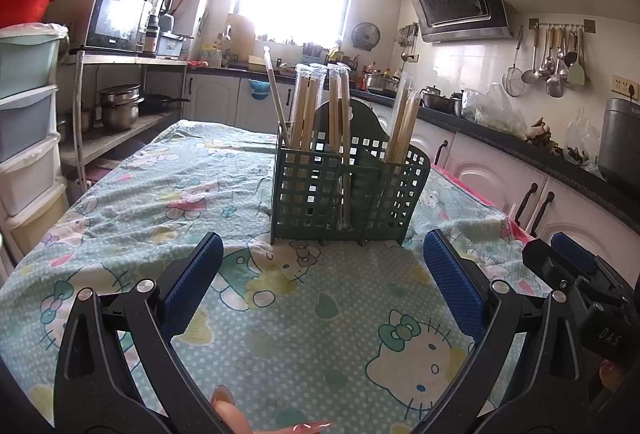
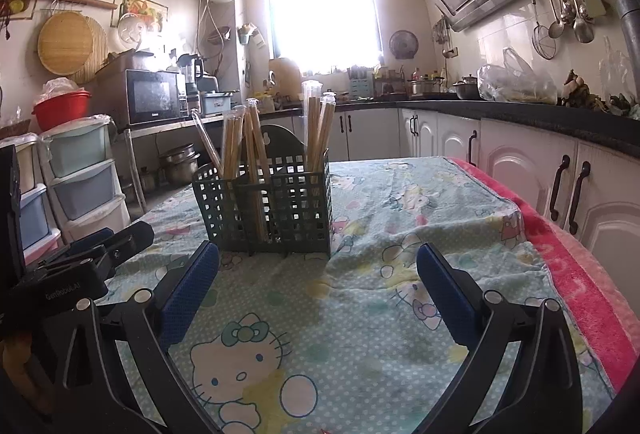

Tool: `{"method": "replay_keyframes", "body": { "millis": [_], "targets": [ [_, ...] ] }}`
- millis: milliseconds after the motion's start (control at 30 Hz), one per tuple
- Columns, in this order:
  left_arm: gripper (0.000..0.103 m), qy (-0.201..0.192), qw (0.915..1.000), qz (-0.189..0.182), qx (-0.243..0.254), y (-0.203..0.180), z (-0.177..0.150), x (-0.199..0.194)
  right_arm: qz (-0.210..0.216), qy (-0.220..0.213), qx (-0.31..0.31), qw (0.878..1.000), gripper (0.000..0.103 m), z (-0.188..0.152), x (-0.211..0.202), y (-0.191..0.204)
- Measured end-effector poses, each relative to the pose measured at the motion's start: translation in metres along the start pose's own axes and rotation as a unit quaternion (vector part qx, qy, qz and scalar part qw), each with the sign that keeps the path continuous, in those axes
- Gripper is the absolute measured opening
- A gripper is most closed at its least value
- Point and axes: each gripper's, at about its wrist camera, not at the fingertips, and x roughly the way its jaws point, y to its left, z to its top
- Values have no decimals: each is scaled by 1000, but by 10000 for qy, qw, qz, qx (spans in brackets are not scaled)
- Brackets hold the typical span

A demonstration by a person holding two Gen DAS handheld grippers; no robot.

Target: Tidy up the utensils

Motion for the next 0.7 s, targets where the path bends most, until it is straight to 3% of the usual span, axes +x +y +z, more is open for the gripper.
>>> {"method": "replay_keyframes", "body": {
  "millis": [700],
  "targets": [
    [92,2,10000,35,4,1,0,0,-37,-15,14,10000,96,0,-2,0]
  ]
}}
